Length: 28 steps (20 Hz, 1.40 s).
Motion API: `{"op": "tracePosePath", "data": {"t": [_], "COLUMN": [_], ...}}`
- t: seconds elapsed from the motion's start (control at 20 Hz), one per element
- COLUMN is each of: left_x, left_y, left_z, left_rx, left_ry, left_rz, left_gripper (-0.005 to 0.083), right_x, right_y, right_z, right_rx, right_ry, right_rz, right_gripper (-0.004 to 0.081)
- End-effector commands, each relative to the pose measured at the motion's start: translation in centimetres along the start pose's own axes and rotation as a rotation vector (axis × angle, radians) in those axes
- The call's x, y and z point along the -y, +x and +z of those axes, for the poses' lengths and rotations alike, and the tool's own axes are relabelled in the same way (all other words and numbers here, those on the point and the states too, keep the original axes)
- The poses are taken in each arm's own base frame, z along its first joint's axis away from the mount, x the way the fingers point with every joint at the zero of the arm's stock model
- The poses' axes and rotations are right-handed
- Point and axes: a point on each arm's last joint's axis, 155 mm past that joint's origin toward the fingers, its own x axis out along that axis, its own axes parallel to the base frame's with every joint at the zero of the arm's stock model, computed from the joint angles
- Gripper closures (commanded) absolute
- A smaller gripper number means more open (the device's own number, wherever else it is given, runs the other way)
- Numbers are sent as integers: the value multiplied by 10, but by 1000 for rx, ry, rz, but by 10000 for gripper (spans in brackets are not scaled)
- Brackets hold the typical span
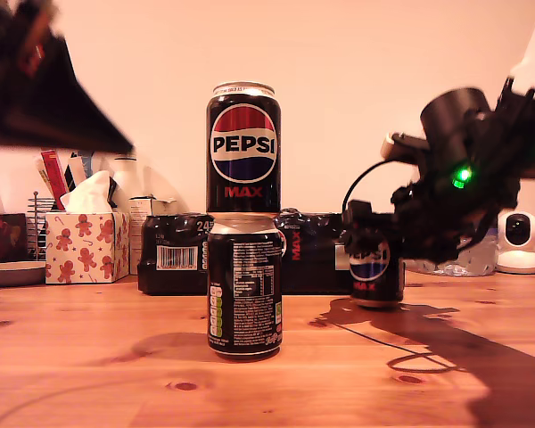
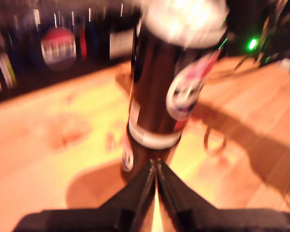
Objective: Stack up the Pepsi cans on top of each other
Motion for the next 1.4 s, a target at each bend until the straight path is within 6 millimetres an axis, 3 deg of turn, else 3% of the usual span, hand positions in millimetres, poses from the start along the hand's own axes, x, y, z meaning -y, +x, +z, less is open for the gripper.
{"op": "tracePosePath", "data": {"t": [0.0,0.3,0.6,0.85,1.05,1.35], "left_x": [1,4,11,20,22,23], "left_y": [-2,-11,-13,-12,-15,-16], "left_z": [-25,-30,-24,-38,-33,-31], "left_rx": [-33,-4,64,93,132,143], "left_ry": [-1,9,42,62,76,83], "left_rz": [-4,-7,-31,-65,-70,-72], "left_gripper": [782,782,782,777,769,769], "right_x": [-9,-25,-62,-100,-133,-172], "right_y": [-19,-57,-129,-182,-208,-234], "right_z": [50,85,140,159,166,195], "right_rx": [113,122,212,253,243,252], "right_ry": [-28,-71,-96,-115,-90,-81], "right_rz": [13,32,97,181,268,364], "right_gripper": [525,525,525,525,525,525]}}
